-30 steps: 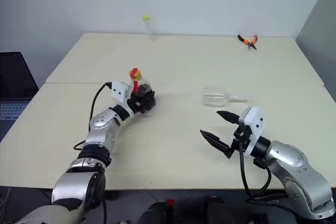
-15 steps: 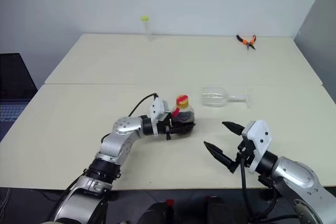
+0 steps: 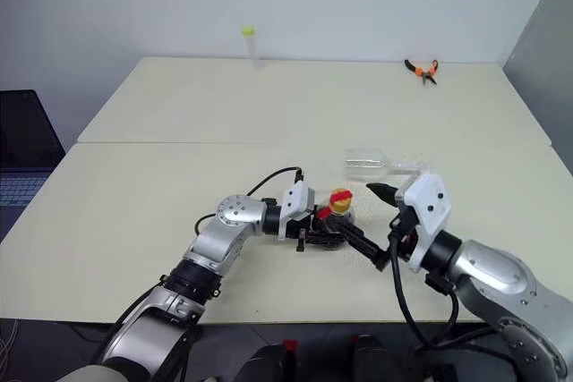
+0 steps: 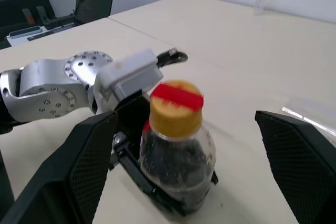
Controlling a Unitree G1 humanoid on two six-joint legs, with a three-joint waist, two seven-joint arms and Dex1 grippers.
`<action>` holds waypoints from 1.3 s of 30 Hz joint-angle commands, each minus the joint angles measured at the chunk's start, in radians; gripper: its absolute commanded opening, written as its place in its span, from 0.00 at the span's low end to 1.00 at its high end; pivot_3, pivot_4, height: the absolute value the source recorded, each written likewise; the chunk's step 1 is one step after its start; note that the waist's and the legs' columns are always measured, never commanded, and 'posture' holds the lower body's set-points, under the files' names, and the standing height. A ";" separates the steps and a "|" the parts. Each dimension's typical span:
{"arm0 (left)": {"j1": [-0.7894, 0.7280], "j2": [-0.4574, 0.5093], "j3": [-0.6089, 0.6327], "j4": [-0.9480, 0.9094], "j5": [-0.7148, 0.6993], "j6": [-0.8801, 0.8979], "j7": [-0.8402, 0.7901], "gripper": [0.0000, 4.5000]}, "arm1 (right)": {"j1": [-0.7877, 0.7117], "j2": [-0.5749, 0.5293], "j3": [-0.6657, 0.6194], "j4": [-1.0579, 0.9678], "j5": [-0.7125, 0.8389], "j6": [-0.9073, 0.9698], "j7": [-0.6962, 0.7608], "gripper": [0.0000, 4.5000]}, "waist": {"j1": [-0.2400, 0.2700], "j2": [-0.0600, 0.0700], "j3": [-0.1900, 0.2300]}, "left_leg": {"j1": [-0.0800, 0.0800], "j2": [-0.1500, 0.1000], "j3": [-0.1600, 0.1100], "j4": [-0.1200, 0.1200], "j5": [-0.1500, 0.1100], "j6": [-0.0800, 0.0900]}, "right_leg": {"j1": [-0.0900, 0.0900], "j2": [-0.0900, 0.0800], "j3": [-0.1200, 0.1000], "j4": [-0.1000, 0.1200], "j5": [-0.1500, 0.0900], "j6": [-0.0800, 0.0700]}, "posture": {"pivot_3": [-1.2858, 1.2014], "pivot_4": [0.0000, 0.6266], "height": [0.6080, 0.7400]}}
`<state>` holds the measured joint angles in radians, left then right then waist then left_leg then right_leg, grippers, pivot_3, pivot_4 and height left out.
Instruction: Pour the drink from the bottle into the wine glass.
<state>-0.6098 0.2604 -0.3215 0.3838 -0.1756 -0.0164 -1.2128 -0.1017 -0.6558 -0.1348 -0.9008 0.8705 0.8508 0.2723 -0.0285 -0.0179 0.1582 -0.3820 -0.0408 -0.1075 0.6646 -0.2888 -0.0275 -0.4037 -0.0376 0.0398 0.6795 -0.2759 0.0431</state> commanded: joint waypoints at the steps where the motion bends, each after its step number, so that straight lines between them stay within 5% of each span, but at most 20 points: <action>1: -0.017 -0.005 -0.001 0.007 0.011 -0.022 -0.007 0.42 | -0.038 -0.006 -0.001 -0.017 0.042 0.024 -0.028 1.00 | 0.000 0.000 0.000 | 0.000 0.000 0.000 0.000 0.000 0.000 | 0.000 0.000 0.000 0.000 0.000 0.000 | 0.52 0.24 1.00; 14: -0.001 -0.017 -0.007 -0.003 0.030 -0.039 0.009 0.41 | -0.132 0.002 0.051 0.053 0.019 0.050 -0.035 1.00 | 0.000 0.000 0.000 | 0.000 0.000 0.000 0.000 0.000 0.000 | 0.000 0.000 0.000 0.000 0.000 0.000 | 0.52 0.24 1.00; 17: 0.001 -0.021 -0.008 -0.003 0.034 -0.043 0.013 0.40 | -0.143 -0.005 0.058 0.057 0.012 0.054 -0.027 0.86 | 0.000 0.000 0.000 | 0.000 0.000 0.000 0.000 0.000 0.000 | 0.000 0.000 0.000 0.000 0.000 0.000 | 0.52 0.24 1.00; 24: 0.004 -0.024 -0.007 -0.007 0.037 -0.043 0.016 0.40 | -0.140 -0.021 0.085 0.057 -0.016 0.052 -0.012 0.30 | 0.000 0.000 0.000 | 0.000 0.000 0.000 0.000 0.000 0.000 | 0.000 0.000 0.000 0.000 0.000 0.000 | 0.52 0.24 1.00; 28: 0.004 -0.024 -0.006 -0.008 0.037 -0.043 0.016 0.38 | -0.137 -0.041 0.092 0.067 -0.041 0.043 0.015 0.27 | 0.000 0.000 0.000 | 0.000 0.000 0.000 0.000 0.000 0.000 | 0.000 0.000 0.000 0.000 0.000 0.000 | 0.52 0.24 1.00; 34: 0.010 -0.017 -0.007 -0.040 0.024 -0.028 0.001 0.33 | -0.195 -0.180 0.104 0.244 -0.156 -0.128 0.312 0.27 | 0.000 0.000 0.000 | 0.000 -0.001 0.000 0.001 0.000 0.000 | 0.001 0.000 0.000 0.000 0.000 0.000 | 0.52 0.24 1.00; 39: 0.025 0.002 -0.010 -0.094 0.010 -0.004 -0.019 0.28 | -0.427 -0.352 0.274 0.563 -0.357 -0.361 0.742 0.27 | -0.004 0.001 0.001 | 0.001 0.000 0.002 0.000 0.000 0.001 | 0.000 0.000 0.000 0.000 0.000 0.000 | 0.52 0.24 1.00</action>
<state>-0.5951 0.2507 -0.3349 0.3465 -0.1377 -0.0217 -1.1942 -0.4765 -0.9563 0.1418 -0.4606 0.6417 0.5530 0.9192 -0.0326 -0.0170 0.1590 -0.3812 -0.0411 -0.1053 0.6648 -0.2889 -0.0269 -0.4039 -0.0373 0.0406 0.6796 -0.2759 0.0433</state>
